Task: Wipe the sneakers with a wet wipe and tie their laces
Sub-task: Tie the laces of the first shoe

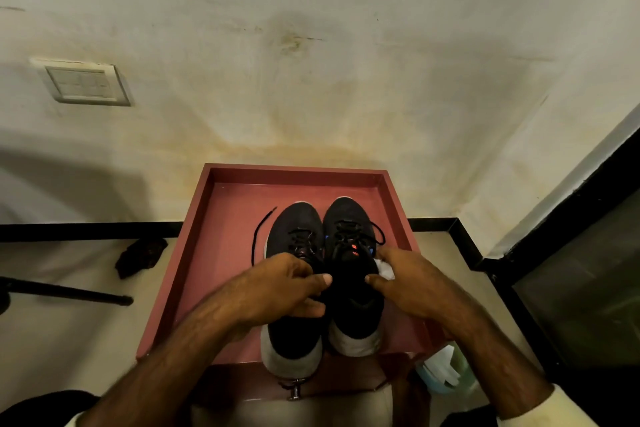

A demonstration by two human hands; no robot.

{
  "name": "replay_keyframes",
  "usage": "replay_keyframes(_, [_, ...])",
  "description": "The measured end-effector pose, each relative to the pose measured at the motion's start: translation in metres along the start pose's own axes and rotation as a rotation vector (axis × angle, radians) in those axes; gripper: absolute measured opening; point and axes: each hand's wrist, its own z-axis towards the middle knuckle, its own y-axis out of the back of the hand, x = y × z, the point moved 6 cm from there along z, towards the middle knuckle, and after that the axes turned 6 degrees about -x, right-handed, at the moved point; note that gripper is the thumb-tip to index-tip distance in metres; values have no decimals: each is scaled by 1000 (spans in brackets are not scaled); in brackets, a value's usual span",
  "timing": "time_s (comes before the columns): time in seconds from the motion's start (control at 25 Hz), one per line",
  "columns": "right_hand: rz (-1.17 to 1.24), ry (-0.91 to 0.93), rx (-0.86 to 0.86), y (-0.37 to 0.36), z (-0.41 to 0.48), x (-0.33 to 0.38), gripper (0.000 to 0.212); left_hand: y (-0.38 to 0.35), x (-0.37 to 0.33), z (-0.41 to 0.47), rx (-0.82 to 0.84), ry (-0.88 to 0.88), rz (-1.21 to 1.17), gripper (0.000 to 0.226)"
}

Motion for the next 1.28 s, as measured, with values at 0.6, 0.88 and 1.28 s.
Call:
replay_keyframes(0.6, [-344, -172, 185, -22, -1, -24, 19, 37, -6, 23, -217, -303, 742, 61])
replay_keyframes(0.88, [-308, -243, 166, -13, 2, -28, 26, 36, -6, 28, -465, -231, 887, 54])
replay_keyframes(1.28, [761, -356, -286, 10, 23, -29, 45, 48, -21, 33, -342, -271, 852, 68])
